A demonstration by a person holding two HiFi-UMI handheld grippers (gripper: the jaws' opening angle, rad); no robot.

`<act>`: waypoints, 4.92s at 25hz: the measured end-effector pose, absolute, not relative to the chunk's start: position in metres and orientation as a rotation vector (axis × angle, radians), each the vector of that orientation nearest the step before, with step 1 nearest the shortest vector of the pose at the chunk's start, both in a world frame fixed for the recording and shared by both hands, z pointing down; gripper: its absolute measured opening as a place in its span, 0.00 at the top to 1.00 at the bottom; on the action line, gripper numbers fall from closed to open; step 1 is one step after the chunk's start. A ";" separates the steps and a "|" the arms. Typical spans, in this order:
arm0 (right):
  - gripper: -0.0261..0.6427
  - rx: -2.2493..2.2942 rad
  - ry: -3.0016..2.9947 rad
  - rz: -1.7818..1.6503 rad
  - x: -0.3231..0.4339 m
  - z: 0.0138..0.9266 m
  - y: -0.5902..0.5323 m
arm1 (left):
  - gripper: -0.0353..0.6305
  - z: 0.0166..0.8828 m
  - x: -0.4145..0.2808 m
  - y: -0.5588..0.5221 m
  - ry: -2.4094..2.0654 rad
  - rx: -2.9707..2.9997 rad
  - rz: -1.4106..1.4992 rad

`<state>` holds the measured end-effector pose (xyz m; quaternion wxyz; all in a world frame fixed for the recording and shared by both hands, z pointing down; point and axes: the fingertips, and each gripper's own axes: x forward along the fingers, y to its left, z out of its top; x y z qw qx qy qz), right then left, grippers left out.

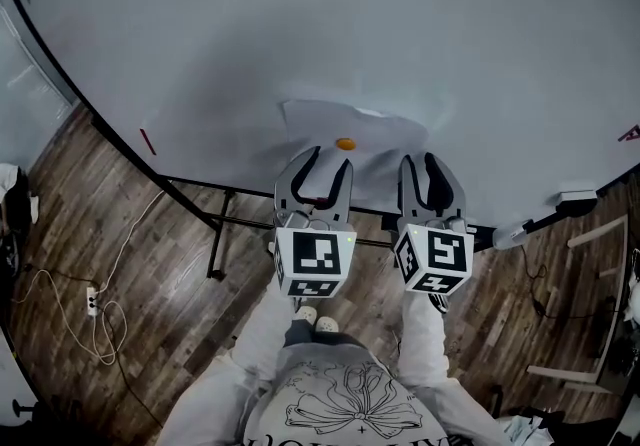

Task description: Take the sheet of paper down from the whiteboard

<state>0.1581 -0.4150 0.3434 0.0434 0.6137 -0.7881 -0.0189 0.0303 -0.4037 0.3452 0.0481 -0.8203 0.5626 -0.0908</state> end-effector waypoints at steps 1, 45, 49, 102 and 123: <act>0.76 1.872 -2.410 -0.060 0.157 0.344 -0.417 | 0.71 0.348 0.032 -0.407 1.710 -2.501 -0.290; 0.94 1.847 -2.407 -0.031 0.146 0.356 -0.439 | 0.77 0.371 0.052 -0.446 1.896 -2.412 -0.366; 0.94 1.848 -2.406 -0.027 0.147 0.357 -0.439 | 0.77 0.371 0.053 -0.446 1.891 -2.422 -0.364; 0.96 2.290 -2.139 0.024 0.276 0.337 -0.384 | 0.77 0.350 0.014 -0.446 1.928 -2.410 -0.283; 0.96 2.423 -2.097 -0.089 0.290 0.293 -0.344 | 0.79 0.312 0.005 -0.404 1.917 -2.382 -0.137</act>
